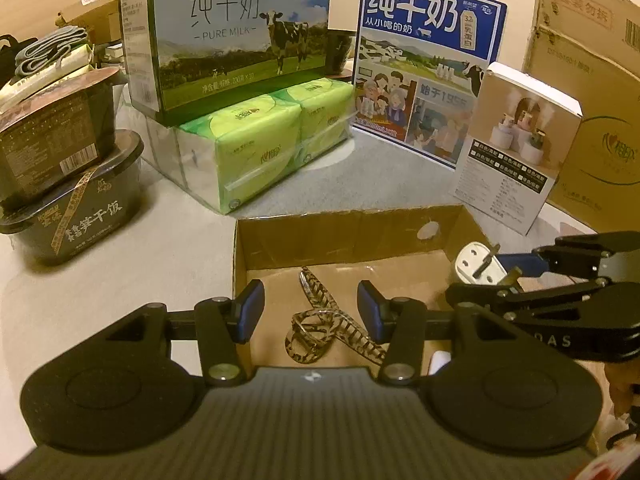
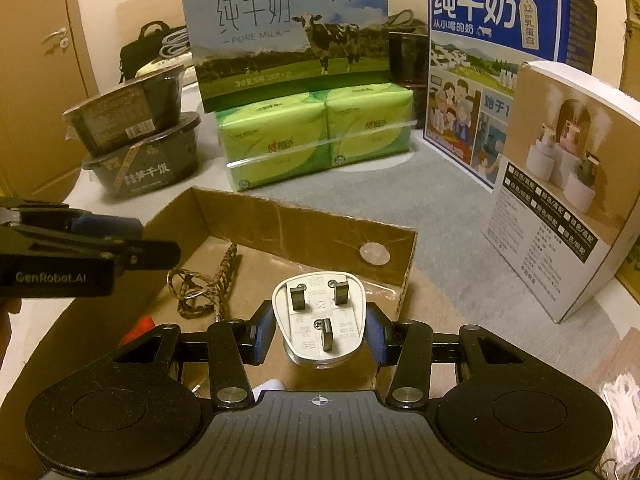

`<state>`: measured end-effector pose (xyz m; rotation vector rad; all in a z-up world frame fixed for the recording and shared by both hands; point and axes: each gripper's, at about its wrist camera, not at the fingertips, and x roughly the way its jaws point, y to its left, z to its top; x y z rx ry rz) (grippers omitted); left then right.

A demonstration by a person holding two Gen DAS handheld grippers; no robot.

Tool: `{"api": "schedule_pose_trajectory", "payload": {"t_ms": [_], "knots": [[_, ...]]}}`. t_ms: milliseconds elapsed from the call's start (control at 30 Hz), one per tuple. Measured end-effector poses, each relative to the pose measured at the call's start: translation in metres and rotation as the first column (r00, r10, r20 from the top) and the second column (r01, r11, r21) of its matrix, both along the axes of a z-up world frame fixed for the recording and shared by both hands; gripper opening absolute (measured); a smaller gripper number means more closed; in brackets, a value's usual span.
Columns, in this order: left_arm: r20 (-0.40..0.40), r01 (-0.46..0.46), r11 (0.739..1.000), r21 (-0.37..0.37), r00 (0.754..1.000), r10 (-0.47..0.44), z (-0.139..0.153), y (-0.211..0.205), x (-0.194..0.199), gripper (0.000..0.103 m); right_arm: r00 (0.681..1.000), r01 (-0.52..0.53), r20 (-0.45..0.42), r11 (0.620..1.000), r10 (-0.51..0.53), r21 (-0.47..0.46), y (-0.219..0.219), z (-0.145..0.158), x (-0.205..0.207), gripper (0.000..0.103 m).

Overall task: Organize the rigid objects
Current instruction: 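Open the left tool to drop the cable while the right releases the plug into the tray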

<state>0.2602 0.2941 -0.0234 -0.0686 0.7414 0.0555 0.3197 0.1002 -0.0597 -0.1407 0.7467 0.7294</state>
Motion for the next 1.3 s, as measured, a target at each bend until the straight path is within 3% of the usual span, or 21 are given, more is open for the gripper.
{"api": "schedule_pose_trajectory", "payload": {"t_ms": [333,400,467,667,1033,1300], "knots": [[-0.003,0.004,1.000,0.007,1.000,-0.004,-0.001,-0.001,-0.001,0.047,1.000,-0.009,0.027,1.000,0.009,0.022,0.003,0.003,0.001,0.048],[-0.006,-0.001,1.000,0.013,1.000,0.001,-0.001,-0.001,-0.003,0.050,0.998,-0.004,0.055,0.999,0.002,0.034,0.000,0.005,-0.002,0.053],[-0.007,-0.007,1.000,0.015,1.000,0.007,0.000,-0.001,-0.005,0.055,0.996,0.019,0.081,0.999,-0.022,0.044,-0.005,0.008,-0.005,0.068],[0.007,-0.025,1.000,0.010,1.000,0.025,0.008,-0.007,-0.021,0.061,0.993,0.064,0.095,0.995,-0.071,0.076,-0.027,0.024,-0.020,0.070],[0.063,-0.061,0.998,-0.036,0.996,0.063,0.037,-0.046,-0.088,0.080,0.980,0.200,-0.007,0.968,-0.201,0.149,-0.094,0.038,-0.093,0.073],[0.105,-0.067,0.994,-0.085,0.992,0.076,0.055,-0.080,-0.141,0.087,0.967,0.250,0.020,0.958,-0.255,0.143,-0.139,0.054,-0.152,0.075]]}}
